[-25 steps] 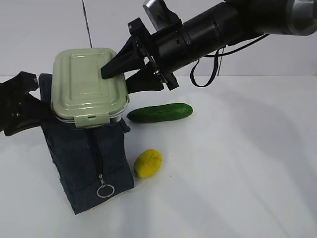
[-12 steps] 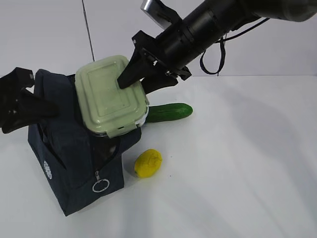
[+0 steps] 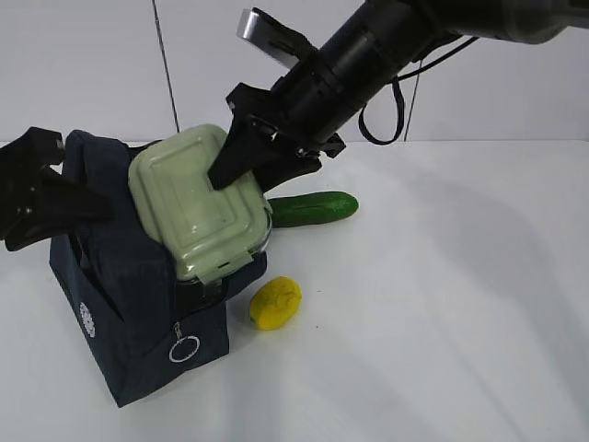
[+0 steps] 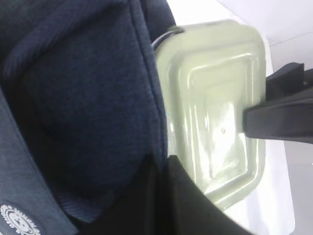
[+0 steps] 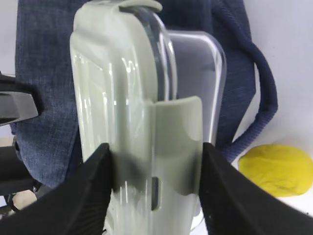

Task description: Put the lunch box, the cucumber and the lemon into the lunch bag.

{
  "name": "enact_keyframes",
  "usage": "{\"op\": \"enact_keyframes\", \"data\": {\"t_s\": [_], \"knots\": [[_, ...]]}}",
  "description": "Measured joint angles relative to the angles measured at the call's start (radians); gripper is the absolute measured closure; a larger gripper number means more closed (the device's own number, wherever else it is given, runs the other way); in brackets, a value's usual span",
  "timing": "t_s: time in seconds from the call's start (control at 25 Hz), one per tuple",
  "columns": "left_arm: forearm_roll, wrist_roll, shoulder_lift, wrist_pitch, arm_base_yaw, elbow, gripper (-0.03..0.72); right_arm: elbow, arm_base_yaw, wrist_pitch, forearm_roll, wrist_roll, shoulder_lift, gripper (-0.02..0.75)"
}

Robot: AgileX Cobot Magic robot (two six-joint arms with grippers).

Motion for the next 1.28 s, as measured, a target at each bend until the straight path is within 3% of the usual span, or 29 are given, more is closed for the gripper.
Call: {"op": "enact_keyframes", "data": {"t_s": [0.84, 1.28], "knots": [[-0.002, 0.000, 0.000, 0.012, 0.000, 0.000, 0.690, -0.010, 0.093, -0.098, -0.184, 0.066, 0.000, 0.340], [-0.007, 0.000, -0.001, 0.014, 0.000, 0.000, 0.691, -0.086, 0.148, -0.130, -0.218, 0.079, 0.043, 0.341]]}}
